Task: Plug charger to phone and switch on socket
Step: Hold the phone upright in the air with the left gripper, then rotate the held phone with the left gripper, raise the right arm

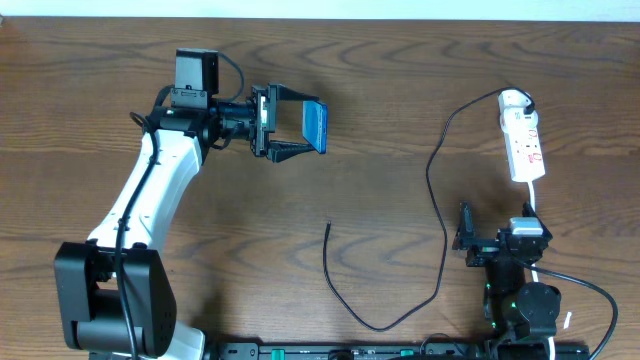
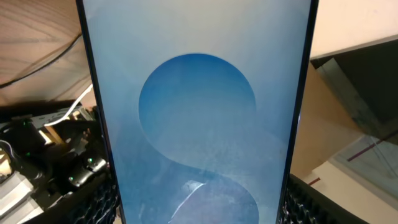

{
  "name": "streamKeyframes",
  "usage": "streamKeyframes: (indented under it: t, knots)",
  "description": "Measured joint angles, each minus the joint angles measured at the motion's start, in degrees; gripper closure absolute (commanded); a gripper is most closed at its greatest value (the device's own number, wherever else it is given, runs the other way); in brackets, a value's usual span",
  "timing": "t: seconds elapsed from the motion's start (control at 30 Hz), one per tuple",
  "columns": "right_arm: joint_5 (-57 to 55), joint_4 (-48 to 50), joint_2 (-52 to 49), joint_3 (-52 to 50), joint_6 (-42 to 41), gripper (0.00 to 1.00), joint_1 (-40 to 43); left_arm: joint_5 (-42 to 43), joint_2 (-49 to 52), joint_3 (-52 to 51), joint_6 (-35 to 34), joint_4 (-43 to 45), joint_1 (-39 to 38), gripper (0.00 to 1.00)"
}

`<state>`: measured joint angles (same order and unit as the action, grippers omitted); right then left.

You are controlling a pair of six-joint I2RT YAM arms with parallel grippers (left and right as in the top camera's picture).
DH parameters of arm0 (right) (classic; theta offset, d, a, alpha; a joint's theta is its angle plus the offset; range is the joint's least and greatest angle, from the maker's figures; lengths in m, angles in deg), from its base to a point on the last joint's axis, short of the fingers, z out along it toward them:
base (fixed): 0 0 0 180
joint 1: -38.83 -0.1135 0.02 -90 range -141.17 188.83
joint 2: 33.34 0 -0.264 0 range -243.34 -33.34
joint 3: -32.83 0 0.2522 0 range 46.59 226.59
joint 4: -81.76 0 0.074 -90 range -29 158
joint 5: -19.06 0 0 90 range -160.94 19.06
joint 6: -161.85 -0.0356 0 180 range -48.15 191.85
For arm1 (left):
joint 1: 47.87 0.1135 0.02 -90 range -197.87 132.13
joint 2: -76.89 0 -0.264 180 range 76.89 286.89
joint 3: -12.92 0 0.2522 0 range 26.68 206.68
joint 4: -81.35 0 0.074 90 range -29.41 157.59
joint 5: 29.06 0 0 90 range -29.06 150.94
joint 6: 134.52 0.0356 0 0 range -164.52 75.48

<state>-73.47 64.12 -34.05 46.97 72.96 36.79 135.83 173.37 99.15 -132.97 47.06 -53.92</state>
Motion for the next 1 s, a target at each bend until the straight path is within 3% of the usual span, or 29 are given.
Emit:
streamKeyframes:
  t: [0.67,1.0]
  knots:
    - [0.0,0.0,0.0,0.0,0.0,0.01,0.0,1.0,0.0,0.0,3.3,0.0,0.0,0.93]
    - [0.0,0.0,0.0,0.0,0.0,0.01,0.0,-10.1,0.0,0.0,11.0,0.0,0.0,0.93]
